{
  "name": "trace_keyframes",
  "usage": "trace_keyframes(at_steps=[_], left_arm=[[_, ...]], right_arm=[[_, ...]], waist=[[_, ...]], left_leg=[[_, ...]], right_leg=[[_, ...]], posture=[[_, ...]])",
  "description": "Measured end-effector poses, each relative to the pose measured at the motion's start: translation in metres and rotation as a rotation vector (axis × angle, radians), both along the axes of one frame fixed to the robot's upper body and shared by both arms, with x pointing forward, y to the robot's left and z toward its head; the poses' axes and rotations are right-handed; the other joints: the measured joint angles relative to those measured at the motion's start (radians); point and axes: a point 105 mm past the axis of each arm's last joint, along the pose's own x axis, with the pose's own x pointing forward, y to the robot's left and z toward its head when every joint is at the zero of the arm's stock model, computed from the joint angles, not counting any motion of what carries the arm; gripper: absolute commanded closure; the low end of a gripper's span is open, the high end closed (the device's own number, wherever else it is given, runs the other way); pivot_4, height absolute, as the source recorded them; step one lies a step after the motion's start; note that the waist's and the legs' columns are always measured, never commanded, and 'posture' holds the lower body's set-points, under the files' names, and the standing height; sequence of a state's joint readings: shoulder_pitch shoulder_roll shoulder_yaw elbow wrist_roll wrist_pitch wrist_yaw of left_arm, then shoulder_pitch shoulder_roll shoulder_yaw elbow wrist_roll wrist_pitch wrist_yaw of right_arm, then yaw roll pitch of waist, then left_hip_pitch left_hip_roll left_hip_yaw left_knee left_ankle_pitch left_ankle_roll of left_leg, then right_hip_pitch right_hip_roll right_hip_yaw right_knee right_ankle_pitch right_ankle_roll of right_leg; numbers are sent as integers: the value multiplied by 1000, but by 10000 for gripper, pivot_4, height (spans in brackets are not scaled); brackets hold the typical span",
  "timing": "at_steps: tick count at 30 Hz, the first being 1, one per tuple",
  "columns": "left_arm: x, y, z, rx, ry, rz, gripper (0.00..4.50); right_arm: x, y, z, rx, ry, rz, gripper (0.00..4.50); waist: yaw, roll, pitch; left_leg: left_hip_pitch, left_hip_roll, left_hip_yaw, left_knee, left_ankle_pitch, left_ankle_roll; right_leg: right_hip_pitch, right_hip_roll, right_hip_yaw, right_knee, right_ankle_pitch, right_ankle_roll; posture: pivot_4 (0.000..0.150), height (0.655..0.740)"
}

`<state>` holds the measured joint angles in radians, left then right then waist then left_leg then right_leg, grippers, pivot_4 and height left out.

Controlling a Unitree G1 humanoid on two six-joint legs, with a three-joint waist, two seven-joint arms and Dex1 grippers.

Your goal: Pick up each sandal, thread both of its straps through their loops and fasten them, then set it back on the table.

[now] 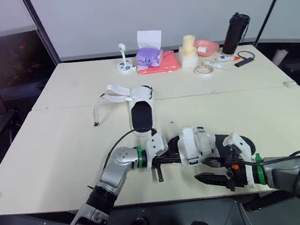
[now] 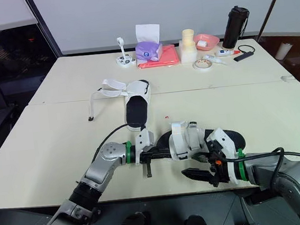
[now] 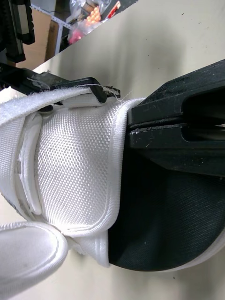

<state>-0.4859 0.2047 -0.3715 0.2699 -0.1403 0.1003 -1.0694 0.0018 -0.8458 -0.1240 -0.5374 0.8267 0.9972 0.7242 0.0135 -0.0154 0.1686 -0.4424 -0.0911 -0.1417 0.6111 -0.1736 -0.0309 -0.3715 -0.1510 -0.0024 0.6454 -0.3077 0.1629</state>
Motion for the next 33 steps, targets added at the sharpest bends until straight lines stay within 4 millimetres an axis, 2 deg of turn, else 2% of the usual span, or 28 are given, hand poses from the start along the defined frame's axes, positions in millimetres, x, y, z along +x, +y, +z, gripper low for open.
trace_keyframes(at_steps=[13,19,33], left_arm=[[1,2,0,5,-3,4,45000],[0,0,0,0,-2,-1,45000],[0,0,0,0,-3,0,45000]], right_arm=[[10,9,5,-27,-19,47,6881],[4,20,0,-21,13,116,6881],[12,18,-7,-4,58,102,6881]], waist=[[-4,0,0],[0,0,0],[-1,0,0]], left_leg=[[0,1,0,0,0,0],[0,0,0,0,0,0],[0,0,0,0,0,0]], right_leg=[[0,1,0,0,0,0],[0,0,0,0,0,0],[0,0,0,0,0,0]], posture=[[1500,7400],[1500,7400],[1500,7400]])
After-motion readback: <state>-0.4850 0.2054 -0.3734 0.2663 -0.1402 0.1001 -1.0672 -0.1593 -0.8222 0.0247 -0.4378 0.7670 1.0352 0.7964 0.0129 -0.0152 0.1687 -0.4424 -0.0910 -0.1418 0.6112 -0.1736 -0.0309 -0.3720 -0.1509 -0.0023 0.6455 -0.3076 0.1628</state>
